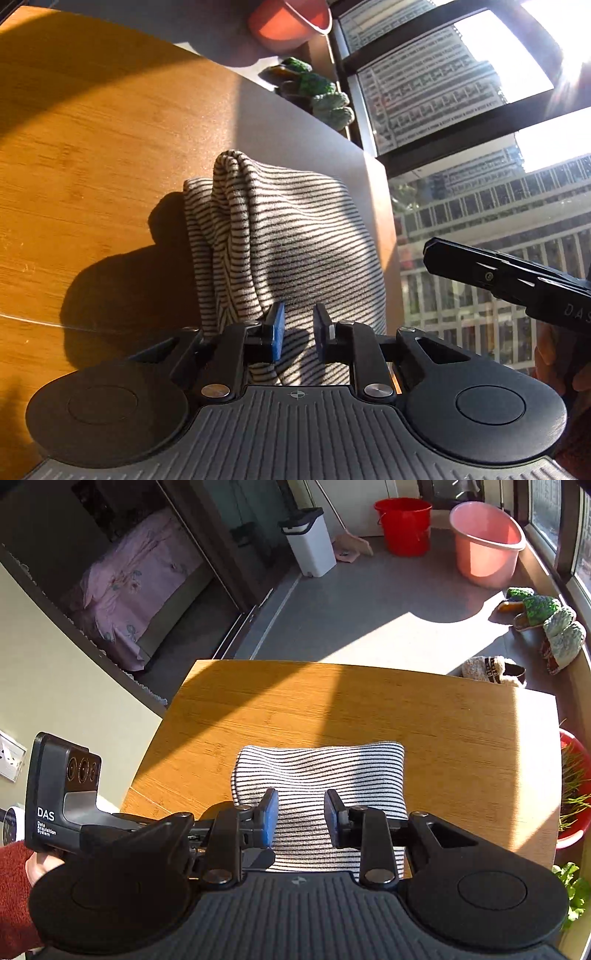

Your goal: Fold clothes

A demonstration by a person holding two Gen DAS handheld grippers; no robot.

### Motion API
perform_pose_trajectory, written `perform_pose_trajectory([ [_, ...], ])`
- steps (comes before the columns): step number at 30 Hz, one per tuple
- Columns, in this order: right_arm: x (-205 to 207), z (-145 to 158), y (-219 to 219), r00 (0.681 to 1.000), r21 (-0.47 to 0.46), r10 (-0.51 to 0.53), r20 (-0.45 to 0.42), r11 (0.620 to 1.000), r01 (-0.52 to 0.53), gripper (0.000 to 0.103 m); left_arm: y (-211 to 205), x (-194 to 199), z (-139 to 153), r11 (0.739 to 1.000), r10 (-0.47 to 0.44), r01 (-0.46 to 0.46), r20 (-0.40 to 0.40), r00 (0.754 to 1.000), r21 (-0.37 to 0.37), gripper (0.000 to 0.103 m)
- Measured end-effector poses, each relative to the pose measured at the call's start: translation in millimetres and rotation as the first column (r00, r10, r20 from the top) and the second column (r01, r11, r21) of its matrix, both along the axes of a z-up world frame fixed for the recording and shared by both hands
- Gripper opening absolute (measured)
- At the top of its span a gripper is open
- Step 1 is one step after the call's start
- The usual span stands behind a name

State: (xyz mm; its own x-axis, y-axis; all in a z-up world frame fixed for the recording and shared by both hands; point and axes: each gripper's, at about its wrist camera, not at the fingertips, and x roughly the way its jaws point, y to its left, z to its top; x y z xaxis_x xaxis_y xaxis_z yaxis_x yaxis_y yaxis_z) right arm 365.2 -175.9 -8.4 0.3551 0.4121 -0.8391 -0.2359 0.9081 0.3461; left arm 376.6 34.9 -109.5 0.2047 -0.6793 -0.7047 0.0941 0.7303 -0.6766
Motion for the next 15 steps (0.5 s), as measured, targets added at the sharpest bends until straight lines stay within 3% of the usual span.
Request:
perform_pose_trajectory([
  [3,40.8,-47.7,36.2,0.992,0.005,0.053,-0.114,0.999,-0.053,0.028,-0.3,0.0,0.5,1.0,-0.008,0.008,0.006,1.0,0.006,0.019],
  [6,40.2,-59.0,44.7,0.994,-0.027,0.05,-0.1,0.998,-0.053,0.027,-1.0,0.1,2.0,0.999,-0.006,0.005,0.025,1.0,0.037,0.018],
  [10,39.4,-74.0,55.8,0.995,-0.07,0.048,-0.082,0.996,-0.053,0.027,1.6,2.3,-0.4,1.0,0.0,0.0,0.01,1.0,0.01,0.018],
  [15,8.3,-48.8,24.5,0.999,-0.016,-0.039,-0.017,0.999,0.039,0.031,4.1,2.2,-3.2,1.0,-0.003,0.003,0.013,1.0,0.013,0.011],
])
